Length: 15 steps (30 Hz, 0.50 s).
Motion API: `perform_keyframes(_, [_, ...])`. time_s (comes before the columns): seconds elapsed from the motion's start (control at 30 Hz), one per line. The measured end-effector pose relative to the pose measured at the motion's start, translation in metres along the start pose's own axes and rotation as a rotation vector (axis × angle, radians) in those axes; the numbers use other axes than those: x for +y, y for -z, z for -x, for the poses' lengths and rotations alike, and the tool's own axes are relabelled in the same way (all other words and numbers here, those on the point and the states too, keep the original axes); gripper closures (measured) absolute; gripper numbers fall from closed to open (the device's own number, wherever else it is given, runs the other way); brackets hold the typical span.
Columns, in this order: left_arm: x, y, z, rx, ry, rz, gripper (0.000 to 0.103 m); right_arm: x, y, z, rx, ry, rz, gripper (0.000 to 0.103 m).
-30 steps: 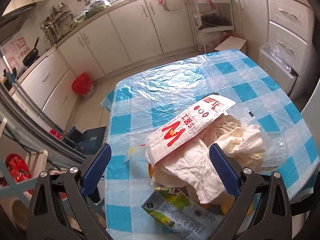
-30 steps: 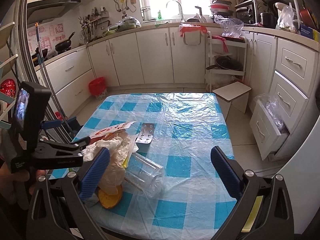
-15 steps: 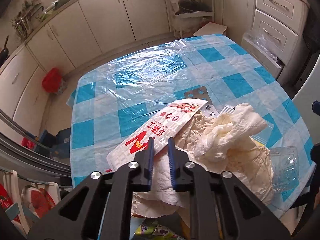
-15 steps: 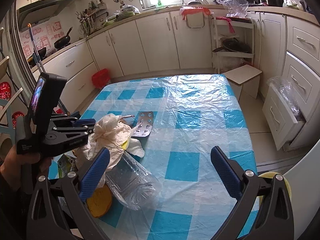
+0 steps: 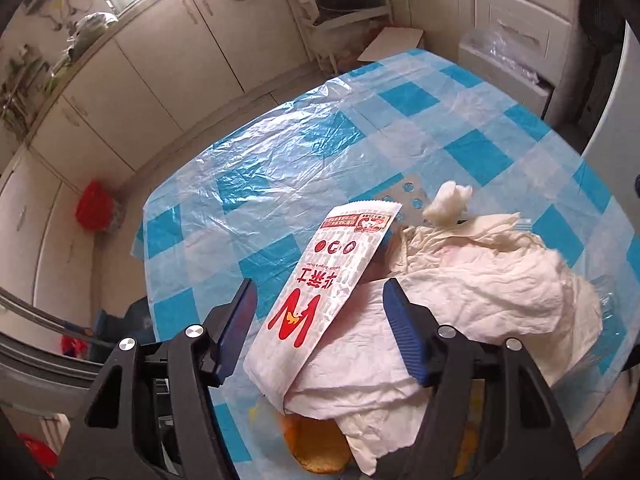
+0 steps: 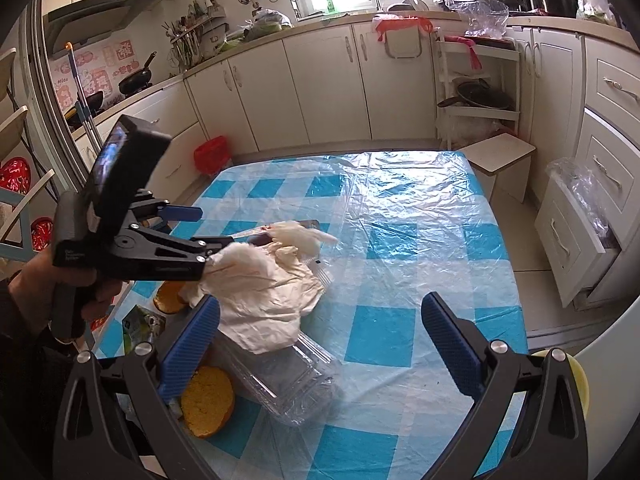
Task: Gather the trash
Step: 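Close the left gripper on the red-and-white snack wrapper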
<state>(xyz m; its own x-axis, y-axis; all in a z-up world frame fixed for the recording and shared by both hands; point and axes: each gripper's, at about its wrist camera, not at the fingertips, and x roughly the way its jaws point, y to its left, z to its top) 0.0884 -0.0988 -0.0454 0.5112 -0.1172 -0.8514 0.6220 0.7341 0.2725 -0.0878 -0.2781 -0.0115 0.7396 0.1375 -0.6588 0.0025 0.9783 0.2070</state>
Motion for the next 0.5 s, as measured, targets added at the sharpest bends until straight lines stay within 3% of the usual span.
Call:
perform_keyframes(0.07, [0.001,-0.002,-0.009,0.016,-0.006,0.004,0.041,-0.005,-0.001,-0.001,0.0,0.003,-0.01,0.006])
perform_keyframes(0.13, [0.006,-0.003,-0.019,0.035,-0.011,0.021,0.05,-0.01,-0.003,-0.003,0.002,0.006,-0.021,0.006])
perform_keyframes(0.2, [0.017,-0.004,-0.028,0.065,0.024,0.077,0.083,-0.014,-0.007,-0.005,0.003,0.004,-0.029,0.006])
perform_keyframes(0.27, [0.024,-0.004,-0.035,0.075,0.045,0.122,0.098,-0.016,-0.013,-0.008,0.003,-0.003,-0.033,0.006])
perform_keyframes(0.4, [0.033,-0.008,-0.026,0.021,0.069,0.176,0.103,-0.014,-0.043,-0.019,-0.013,0.009,0.008,0.006])
perform_keyframes(0.5, [0.046,-0.014,-0.015,-0.026,0.093,0.245,0.103,-0.007,-0.069,-0.047,0.029,0.018,0.067,0.006])
